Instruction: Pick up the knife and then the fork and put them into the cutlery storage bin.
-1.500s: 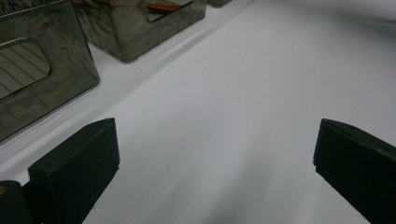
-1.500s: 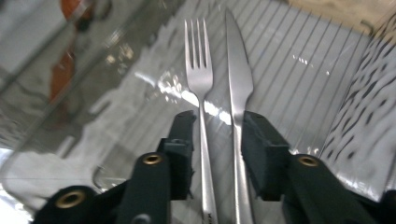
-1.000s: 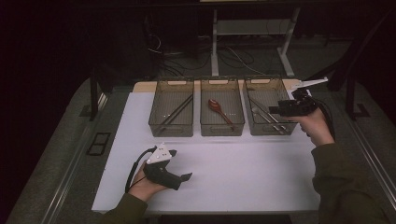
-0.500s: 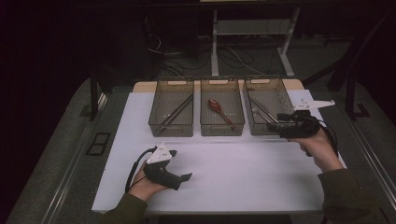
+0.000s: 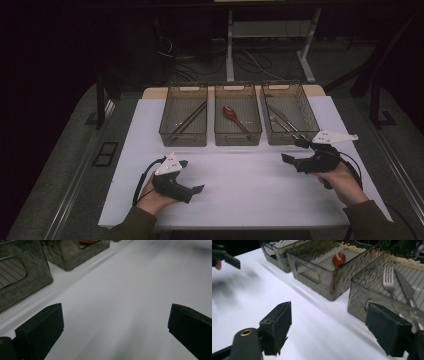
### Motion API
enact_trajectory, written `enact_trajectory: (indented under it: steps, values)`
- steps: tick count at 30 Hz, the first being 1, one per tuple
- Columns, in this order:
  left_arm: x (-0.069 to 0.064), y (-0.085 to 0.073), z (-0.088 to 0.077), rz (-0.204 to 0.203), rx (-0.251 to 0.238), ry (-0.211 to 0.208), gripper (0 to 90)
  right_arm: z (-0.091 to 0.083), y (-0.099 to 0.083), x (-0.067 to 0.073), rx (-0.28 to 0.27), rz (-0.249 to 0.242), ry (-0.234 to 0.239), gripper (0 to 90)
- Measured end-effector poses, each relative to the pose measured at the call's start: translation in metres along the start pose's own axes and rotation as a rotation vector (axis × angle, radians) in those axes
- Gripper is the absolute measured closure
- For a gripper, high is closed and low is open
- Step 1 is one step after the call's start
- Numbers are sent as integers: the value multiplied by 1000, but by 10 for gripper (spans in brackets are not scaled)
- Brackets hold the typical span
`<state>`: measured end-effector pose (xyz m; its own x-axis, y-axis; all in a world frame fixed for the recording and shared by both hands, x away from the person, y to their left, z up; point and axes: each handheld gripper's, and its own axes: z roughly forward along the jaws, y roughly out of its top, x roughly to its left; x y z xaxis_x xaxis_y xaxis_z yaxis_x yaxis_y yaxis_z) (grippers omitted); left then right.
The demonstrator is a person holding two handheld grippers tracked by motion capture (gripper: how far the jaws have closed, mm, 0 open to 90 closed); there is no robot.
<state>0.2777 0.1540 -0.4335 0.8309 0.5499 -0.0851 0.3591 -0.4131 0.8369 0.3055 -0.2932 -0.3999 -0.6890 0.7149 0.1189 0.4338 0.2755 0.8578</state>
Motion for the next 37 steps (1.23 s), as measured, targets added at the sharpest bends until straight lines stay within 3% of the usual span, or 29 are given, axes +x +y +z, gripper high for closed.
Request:
enact_trajectory:
  steps: [10, 24, 37]
  values:
    - [0, 0, 0, 0, -4, -2, 0, -2, -26, 17, 13, -39, 2, 186]
    - [0, -1, -1, 3, 0, -2, 0, -12, -56, 24, 25, -21, -3, 182]
    - [0, -1, 0, 8, 3, 0, 0, -17, -59, 22, 15, -10, -23, 174]
